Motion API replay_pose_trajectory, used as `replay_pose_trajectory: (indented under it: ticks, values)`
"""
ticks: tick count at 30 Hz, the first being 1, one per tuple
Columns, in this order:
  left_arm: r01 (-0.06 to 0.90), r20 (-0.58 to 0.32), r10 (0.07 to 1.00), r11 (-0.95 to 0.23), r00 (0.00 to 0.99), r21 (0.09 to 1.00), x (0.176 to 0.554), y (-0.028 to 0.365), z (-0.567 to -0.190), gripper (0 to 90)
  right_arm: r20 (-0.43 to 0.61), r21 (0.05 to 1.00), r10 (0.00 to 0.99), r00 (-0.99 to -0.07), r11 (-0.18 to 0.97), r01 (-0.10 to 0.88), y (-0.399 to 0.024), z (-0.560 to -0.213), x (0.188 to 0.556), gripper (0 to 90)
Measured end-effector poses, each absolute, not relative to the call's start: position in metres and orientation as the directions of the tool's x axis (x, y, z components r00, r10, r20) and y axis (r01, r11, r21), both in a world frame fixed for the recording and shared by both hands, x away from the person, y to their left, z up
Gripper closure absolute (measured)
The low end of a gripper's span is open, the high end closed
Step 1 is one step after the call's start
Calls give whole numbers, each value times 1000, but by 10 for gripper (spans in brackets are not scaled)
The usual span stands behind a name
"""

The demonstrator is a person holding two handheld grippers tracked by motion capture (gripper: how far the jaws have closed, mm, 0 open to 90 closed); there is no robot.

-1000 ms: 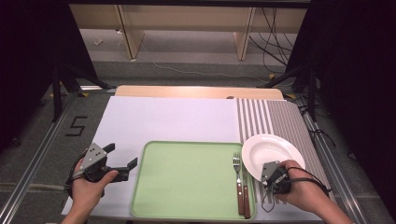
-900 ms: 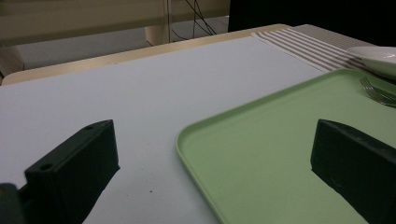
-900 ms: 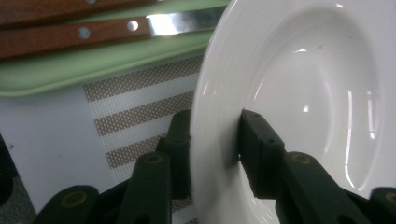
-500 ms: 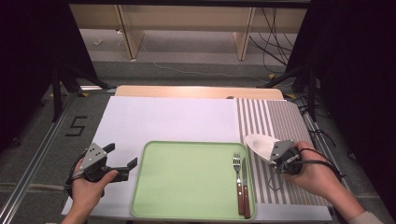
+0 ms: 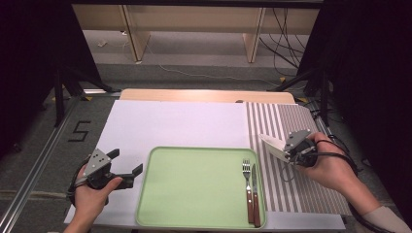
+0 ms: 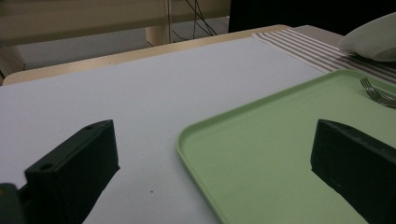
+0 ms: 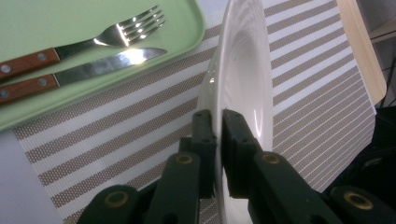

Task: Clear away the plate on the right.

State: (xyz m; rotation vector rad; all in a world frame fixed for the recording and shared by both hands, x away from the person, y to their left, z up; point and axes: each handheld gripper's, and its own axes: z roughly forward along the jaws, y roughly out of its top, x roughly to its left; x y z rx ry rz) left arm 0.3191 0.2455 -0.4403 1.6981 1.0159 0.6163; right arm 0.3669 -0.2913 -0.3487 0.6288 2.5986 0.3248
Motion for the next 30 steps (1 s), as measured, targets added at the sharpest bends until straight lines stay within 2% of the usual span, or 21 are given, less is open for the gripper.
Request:
replay_pose_trajectory:
  ticks: [20, 24, 30]
  values:
    - [336, -76, 857, -117, 509, 934, 320, 245, -441, 4, -225, 431, 638, -736, 743, 512, -298, -320, 385, 870]
    - [336, -75, 857, -118, 509, 934, 320, 245, -440, 4, -203, 474, 653, -730, 717, 511, -302, -311, 390, 878]
    - [338, -77, 858, -116, 508, 934, 320, 245, -441, 4, -189, 479, 667, -721, 703, 525, -300, -309, 390, 879]
